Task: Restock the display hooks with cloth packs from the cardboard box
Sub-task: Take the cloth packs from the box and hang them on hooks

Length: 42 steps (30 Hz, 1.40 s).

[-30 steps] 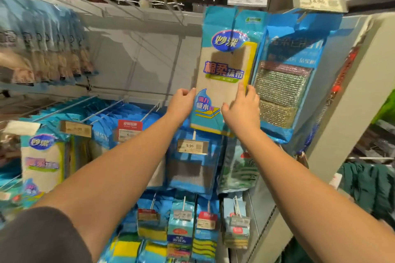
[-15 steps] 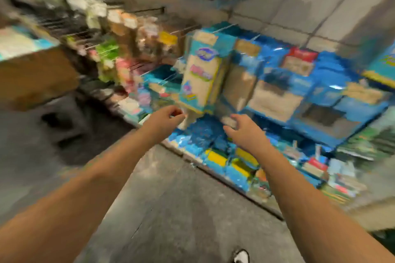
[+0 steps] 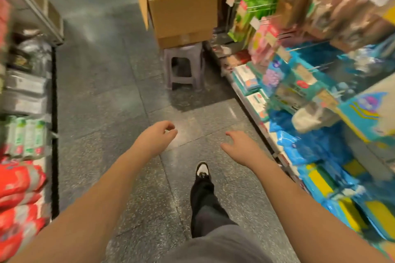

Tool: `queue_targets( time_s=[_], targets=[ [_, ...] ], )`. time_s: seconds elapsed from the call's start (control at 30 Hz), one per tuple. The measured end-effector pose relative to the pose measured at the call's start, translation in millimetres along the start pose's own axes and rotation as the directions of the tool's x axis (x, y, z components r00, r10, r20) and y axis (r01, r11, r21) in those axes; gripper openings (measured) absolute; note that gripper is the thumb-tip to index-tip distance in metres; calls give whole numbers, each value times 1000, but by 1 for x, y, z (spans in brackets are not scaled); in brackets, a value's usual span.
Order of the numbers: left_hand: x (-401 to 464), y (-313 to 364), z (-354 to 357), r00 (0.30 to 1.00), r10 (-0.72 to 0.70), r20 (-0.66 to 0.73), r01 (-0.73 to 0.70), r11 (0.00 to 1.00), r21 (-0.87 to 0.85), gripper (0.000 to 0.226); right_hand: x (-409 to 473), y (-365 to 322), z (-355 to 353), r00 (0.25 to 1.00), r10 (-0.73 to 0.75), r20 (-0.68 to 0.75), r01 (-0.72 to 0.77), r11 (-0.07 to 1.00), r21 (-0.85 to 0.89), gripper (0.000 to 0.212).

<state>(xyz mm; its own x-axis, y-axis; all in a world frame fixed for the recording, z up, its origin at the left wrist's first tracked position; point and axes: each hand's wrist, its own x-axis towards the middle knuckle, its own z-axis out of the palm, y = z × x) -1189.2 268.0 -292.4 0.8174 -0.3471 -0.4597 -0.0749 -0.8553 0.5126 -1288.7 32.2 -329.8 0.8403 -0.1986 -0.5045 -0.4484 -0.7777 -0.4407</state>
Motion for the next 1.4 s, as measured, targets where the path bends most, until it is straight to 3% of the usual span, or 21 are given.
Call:
queue_targets(
  time_s=[0.17, 0.33, 0.57, 0.8, 1.1, 1.4],
  targets=[
    [95, -35, -67, 994, -85, -70, 83, 996, -29, 28, 120, -46, -18, 996, -55, 69, 57, 998, -25, 58],
    [184, -44, -152, 984, -139, -107, 133, 989, -62, 22, 231, -112, -80, 983, -125, 136, 138, 986, -91, 56],
    [298, -55, -256, 978, -120, -172, 100, 988, -120, 25, 360, -217, -157, 963, -242, 117, 252, 964, -88, 52],
    [446, -113, -359, 970, -94, -223, 60, 987, -152, 22, 510, -327, -189, 955, -296, 21, 296, 954, -39, 48],
    [641, -152, -559, 989, 3, -147, -4, 1000, -3, 23, 694, -466, -244, 984, -127, -123, 139, 985, 99, 49],
    [824, -88, -661, 975, 221, -24, -216, 967, 133, 30, 848, -490, -307, 966, 36, -258, 8, 986, 167, 47]
  ],
)
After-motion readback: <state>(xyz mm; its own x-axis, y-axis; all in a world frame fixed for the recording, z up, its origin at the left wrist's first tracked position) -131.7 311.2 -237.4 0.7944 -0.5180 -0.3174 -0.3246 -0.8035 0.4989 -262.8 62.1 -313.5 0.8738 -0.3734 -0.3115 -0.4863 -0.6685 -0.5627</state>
